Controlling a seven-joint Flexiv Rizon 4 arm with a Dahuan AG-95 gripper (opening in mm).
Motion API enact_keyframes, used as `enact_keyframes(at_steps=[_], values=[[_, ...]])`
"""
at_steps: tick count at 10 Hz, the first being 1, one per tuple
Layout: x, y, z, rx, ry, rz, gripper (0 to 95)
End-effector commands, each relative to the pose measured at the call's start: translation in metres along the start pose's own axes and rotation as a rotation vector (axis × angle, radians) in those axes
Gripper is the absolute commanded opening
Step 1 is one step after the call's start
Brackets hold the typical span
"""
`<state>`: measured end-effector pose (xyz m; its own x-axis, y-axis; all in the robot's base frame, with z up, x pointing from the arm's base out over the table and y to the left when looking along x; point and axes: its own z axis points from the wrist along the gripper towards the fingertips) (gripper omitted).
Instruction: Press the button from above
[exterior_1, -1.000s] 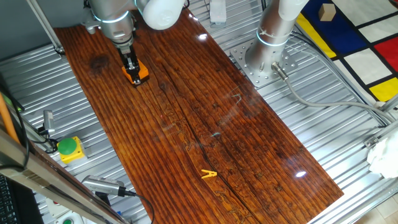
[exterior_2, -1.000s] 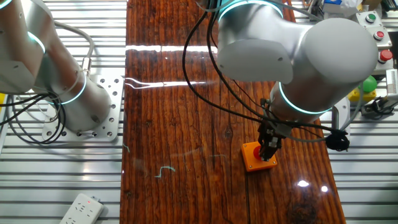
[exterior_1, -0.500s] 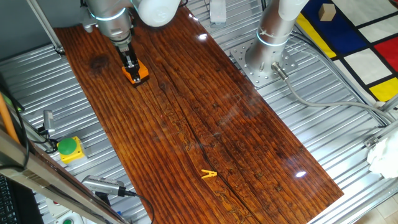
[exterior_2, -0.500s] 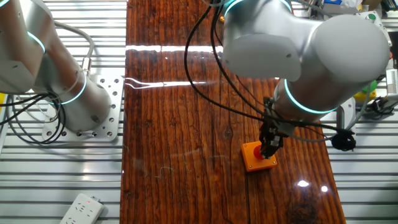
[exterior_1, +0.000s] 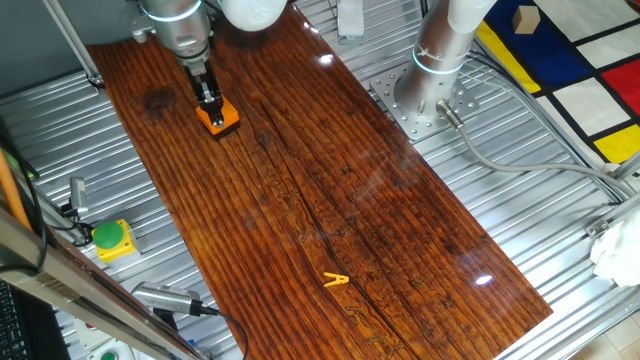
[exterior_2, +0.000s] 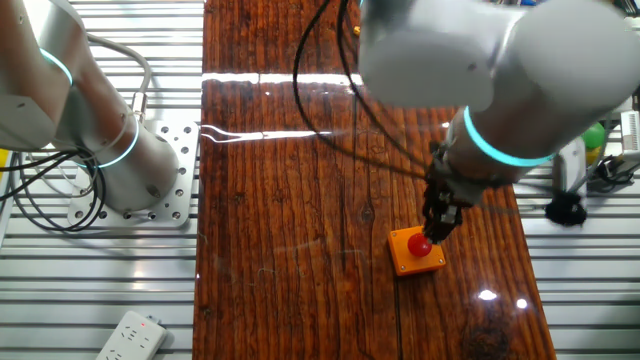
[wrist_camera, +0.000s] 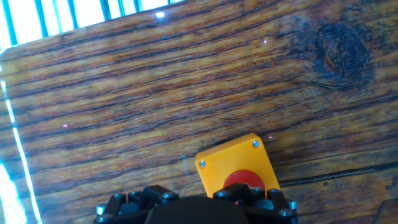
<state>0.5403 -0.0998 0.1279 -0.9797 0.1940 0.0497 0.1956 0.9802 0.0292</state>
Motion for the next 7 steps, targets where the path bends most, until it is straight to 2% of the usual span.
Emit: enact_keyframes(at_steps=[1, 3, 5, 6, 7], values=[[-0.002, 0.022, -0.006, 0.003, -0.012, 0.052, 76.0], [0.002, 0.04, -0.016, 0.001, -0.028, 0.06, 76.0], [0.004, 0.06, -0.019, -0.002, -0.082, 0.06, 76.0], [0.005, 0.069, -0.019, -0.003, -0.097, 0.059, 76.0], [0.006, 0.077, -0.022, 0.01, -0.102, 0.059, 57.0]])
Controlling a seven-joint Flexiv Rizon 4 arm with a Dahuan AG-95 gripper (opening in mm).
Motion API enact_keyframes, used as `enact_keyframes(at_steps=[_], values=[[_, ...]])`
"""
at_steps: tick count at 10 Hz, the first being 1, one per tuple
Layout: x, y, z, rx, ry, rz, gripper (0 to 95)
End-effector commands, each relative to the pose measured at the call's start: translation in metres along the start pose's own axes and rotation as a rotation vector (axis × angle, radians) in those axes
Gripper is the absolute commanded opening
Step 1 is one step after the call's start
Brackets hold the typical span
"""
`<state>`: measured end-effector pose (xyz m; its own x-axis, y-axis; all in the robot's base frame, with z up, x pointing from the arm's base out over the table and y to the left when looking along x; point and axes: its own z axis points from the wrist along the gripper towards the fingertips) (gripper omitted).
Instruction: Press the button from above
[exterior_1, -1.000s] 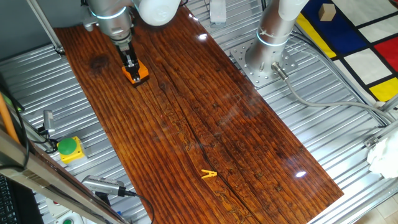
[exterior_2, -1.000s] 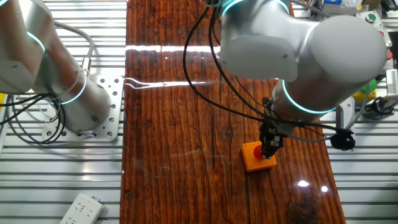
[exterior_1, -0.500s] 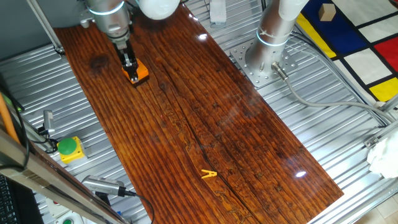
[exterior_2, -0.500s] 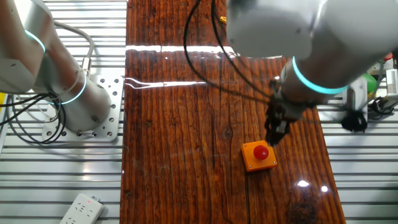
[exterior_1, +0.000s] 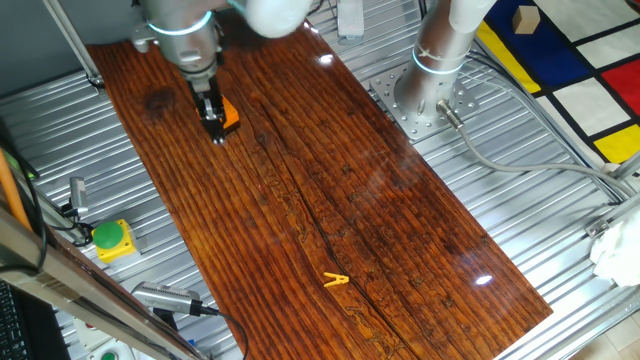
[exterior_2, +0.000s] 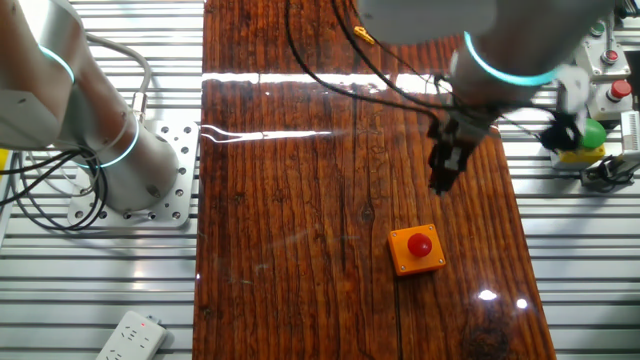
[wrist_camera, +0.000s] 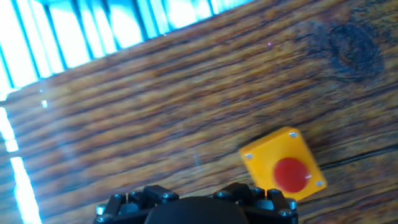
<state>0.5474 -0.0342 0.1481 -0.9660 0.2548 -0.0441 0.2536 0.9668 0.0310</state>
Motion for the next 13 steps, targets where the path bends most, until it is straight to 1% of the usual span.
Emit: enact_keyframes(at_steps=[1, 3, 4, 6, 9, 10, 11, 13], values=[[0.003, 0.02, -0.008, 0.026, -0.009, -0.002, 57.0], [0.01, 0.032, -0.015, 0.039, -0.009, -0.002, 57.0], [0.014, 0.037, -0.02, 0.044, 0.002, -0.002, 57.0], [0.02, 0.044, -0.026, 0.051, 0.039, -0.003, 19.0], [0.03, 0.054, -0.031, 0.051, 0.044, -0.001, 19.0], [0.031, 0.055, -0.031, 0.052, 0.047, -0.001, 19.0], [0.036, 0.058, -0.03, 0.055, 0.059, -0.001, 19.0], [0.042, 0.059, -0.029, 0.059, 0.073, 0.0, 19.0]])
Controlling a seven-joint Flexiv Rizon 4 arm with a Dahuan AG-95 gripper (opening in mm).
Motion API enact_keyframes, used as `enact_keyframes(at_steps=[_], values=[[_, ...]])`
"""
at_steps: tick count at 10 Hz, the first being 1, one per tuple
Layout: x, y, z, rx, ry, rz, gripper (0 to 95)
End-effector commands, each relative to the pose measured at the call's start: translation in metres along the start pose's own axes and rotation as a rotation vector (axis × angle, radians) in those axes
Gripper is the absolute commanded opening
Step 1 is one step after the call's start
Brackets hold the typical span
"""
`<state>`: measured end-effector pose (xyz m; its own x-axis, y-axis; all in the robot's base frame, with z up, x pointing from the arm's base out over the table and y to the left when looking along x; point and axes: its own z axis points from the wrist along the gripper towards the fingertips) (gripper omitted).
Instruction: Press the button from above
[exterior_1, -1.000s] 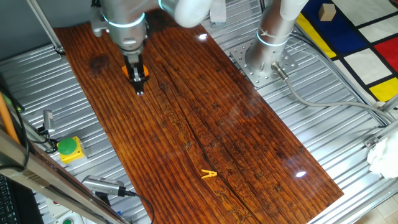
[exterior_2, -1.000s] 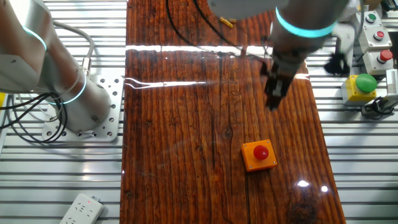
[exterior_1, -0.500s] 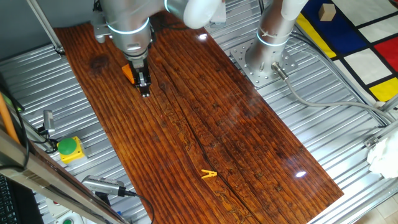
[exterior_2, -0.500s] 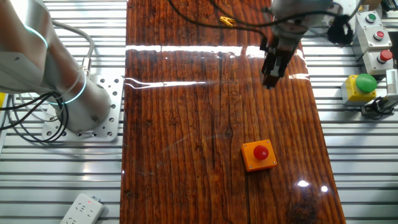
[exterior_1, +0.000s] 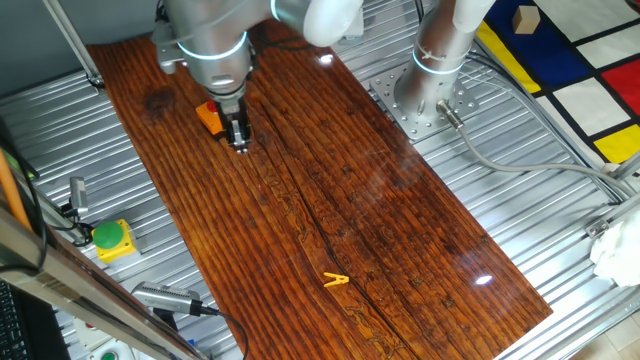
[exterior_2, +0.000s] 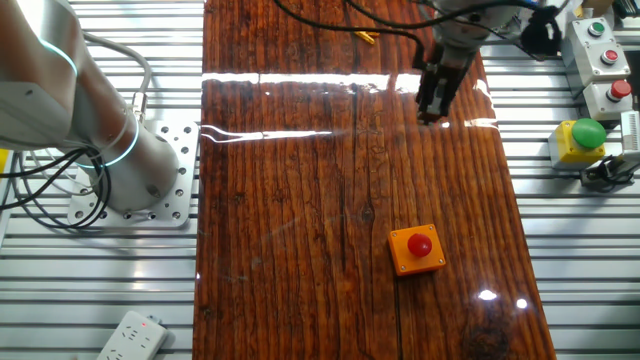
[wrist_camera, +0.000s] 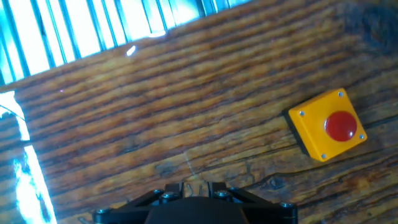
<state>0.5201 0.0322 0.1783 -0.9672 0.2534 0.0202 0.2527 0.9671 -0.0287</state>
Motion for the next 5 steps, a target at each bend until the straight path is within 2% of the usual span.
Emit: enact_keyframes(at_steps=[1, 5], values=[[0.004, 0.001, 0.001, 0.0, 0.013, 0.001, 19.0], [0.024, 0.0, 0.01, -0.002, -0.002, 0.001, 19.0]])
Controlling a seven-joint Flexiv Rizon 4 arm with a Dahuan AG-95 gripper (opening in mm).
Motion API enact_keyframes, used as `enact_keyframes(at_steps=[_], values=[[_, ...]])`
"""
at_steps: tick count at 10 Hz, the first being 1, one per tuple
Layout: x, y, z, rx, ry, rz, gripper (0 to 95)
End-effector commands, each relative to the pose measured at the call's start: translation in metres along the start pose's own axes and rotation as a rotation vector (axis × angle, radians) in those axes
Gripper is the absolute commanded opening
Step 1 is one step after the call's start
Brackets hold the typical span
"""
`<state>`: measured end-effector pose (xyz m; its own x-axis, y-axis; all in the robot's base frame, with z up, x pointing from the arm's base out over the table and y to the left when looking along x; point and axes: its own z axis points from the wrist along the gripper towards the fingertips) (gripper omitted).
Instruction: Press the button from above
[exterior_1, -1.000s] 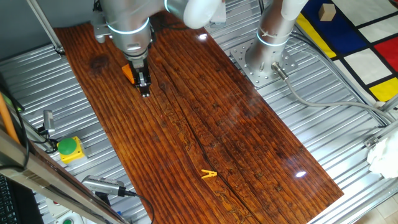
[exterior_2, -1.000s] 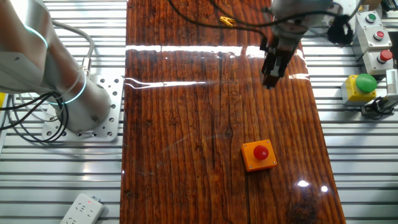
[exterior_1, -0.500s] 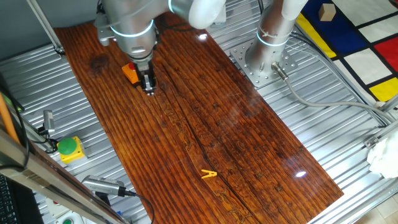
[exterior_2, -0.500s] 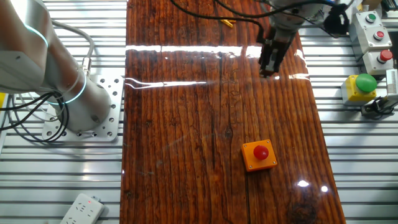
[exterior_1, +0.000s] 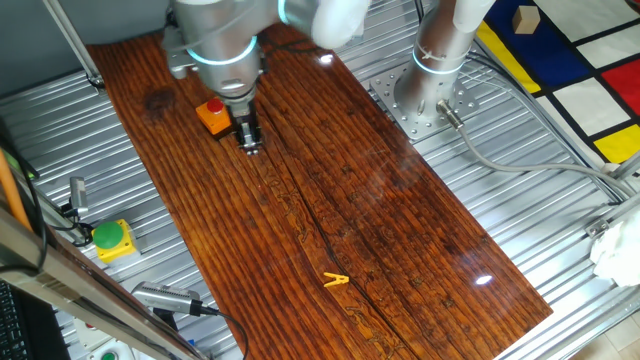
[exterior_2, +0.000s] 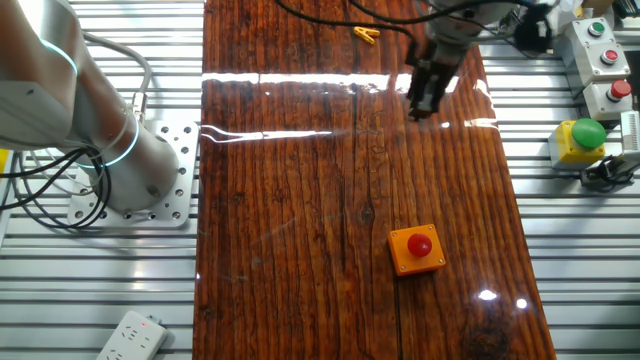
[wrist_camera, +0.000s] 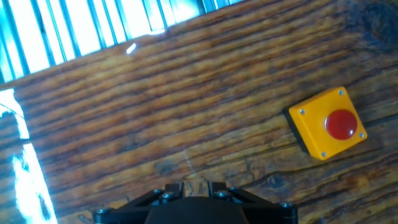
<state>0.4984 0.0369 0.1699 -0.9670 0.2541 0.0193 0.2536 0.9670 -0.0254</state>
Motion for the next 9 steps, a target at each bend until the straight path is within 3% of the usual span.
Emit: enact_keyframes(at_steps=[1, 2, 5, 9], values=[[0.0079, -0.0006, 0.0033, 0.0, -0.01, 0.0, 19.0], [0.0128, -0.0034, 0.0073, -0.004, -0.021, 0.0, 19.0], [0.0148, -0.0053, 0.01, 0.004, -0.018, 0.0, 19.0], [0.0152, -0.0058, 0.0107, 0.01, 0.008, -0.001, 19.0]])
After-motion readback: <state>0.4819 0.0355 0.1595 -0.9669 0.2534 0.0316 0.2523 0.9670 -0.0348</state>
